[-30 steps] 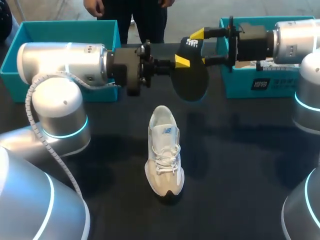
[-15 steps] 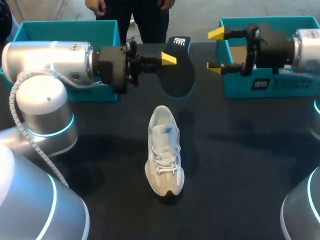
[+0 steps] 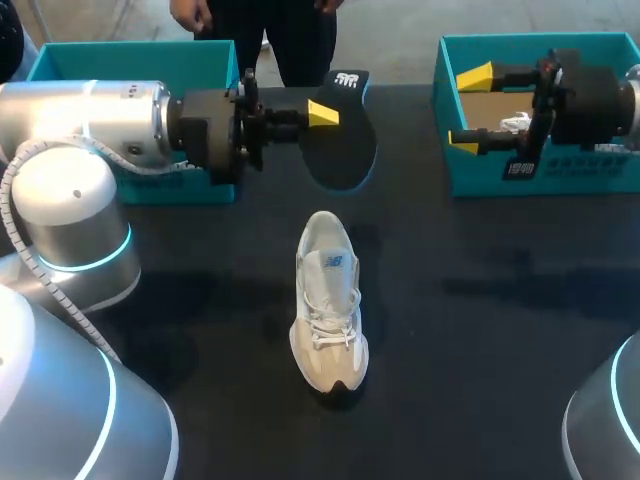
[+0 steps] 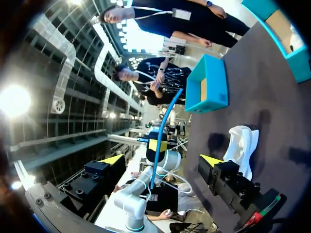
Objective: Take the shoe out of the shoebox, open the shoe tongue, remove and reinsert the insole, then place the shoe into the shoebox
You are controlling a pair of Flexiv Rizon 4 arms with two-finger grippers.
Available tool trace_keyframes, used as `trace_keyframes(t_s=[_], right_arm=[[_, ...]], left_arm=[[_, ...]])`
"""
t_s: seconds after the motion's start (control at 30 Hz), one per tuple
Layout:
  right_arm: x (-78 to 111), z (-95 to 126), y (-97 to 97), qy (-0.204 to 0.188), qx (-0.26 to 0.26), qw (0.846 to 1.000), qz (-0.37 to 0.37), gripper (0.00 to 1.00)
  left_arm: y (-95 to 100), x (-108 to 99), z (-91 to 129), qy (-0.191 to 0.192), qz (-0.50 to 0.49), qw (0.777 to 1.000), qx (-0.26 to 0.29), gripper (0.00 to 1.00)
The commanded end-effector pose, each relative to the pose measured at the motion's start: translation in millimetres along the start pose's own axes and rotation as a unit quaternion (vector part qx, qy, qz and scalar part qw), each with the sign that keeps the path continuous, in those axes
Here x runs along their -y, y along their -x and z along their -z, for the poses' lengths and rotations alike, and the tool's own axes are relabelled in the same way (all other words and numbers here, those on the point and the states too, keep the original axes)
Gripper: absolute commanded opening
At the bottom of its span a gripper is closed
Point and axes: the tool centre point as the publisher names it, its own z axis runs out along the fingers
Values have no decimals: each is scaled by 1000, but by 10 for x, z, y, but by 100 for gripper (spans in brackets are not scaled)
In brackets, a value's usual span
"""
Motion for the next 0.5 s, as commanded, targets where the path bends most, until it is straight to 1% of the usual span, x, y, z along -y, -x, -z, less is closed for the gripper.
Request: trace_keyframes(t_s=[0.03, 0.1, 0.17, 0.5], right_arm=[[-41, 41, 20, -6, -1, 1000, 1, 100], [-40, 61, 36, -5, -2, 1000, 0, 100], [-41, 78, 42, 7, -1, 1000, 2, 100], [-41, 78, 42, 7, -1, 1000, 2, 100]], left_arm=[[13, -11, 13, -2, 0, 1000, -1, 0], [15, -11, 12, -3, -1, 1000, -2, 0], [16, -10, 12, -3, 0, 1000, -4, 0], [12, -10, 11, -4, 1, 1000, -6, 0]])
